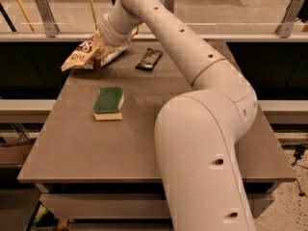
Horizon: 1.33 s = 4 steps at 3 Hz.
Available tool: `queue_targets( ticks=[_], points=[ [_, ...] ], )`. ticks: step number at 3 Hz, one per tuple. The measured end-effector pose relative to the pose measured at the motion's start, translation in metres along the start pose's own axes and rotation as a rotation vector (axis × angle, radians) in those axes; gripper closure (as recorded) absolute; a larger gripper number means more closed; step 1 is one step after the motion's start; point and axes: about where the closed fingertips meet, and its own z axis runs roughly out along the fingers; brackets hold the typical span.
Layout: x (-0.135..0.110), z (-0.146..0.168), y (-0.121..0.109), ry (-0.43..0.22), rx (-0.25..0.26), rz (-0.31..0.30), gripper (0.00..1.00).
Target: Pick brown chip bag
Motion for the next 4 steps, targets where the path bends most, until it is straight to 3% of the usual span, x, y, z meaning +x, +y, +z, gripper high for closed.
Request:
queue_targets(
  ticks=[2, 4],
  points=[
    [-0.010, -0.014, -0.020, -0.007, 0.010, -0.061, 1.00],
    [-0.026, -0.049, -0.048, 0.005, 0.053, -0.171, 1.00]
  ],
)
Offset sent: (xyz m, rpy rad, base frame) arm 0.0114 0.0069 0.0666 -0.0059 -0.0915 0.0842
